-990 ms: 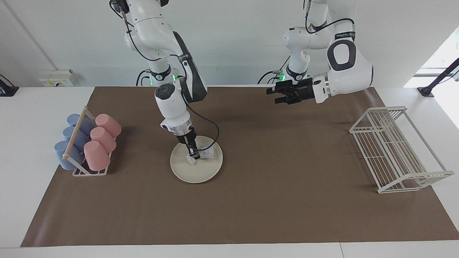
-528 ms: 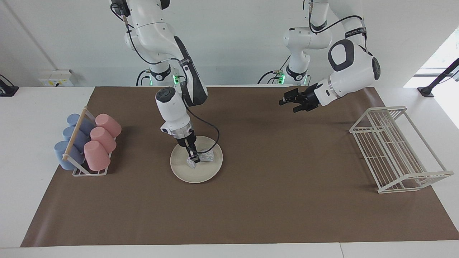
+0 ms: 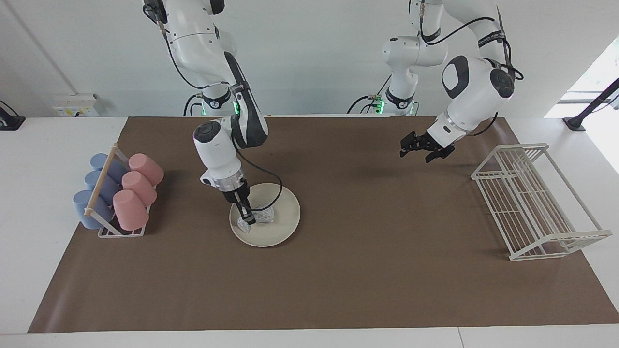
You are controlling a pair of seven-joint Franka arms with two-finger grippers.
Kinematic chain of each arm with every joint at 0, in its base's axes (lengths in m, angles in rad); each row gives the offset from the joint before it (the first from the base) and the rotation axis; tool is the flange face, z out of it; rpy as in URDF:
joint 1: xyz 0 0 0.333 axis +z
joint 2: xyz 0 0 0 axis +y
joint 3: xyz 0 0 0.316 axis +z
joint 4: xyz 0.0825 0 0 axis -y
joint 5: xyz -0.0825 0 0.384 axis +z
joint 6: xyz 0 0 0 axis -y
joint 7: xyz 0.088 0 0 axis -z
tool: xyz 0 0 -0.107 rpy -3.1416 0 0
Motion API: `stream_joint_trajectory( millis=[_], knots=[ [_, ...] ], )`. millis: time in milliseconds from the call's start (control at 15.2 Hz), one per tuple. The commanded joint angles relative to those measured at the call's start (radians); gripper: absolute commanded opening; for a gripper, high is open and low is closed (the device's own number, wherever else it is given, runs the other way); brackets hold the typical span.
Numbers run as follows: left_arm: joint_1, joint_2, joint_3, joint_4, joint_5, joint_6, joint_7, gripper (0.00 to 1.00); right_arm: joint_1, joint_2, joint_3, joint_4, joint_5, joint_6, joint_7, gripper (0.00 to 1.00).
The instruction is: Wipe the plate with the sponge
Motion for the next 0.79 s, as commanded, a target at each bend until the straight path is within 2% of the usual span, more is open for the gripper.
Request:
stream_joint_trajectory(
  millis=[0, 330, 726],
  knots=[
    [0.007, 0.002, -0.005, -0.001, 0.023, 0.019, -0.026, 1.00, 0.064, 0.021, 0.008, -0.009, 0.023, 0.021, 0.117, 0.00],
    [0.007, 0.000, -0.007, 0.000, 0.023, 0.022, -0.026, 1.00, 0.069, 0.022, 0.008, -0.008, 0.029, 0.031, 0.138, 0.00],
    [0.007, 0.000, -0.005, 0.002, 0.023, 0.032, -0.028, 1.00, -0.046, 0.022, 0.005, -0.009, 0.029, 0.018, -0.143, 0.00]
  ],
)
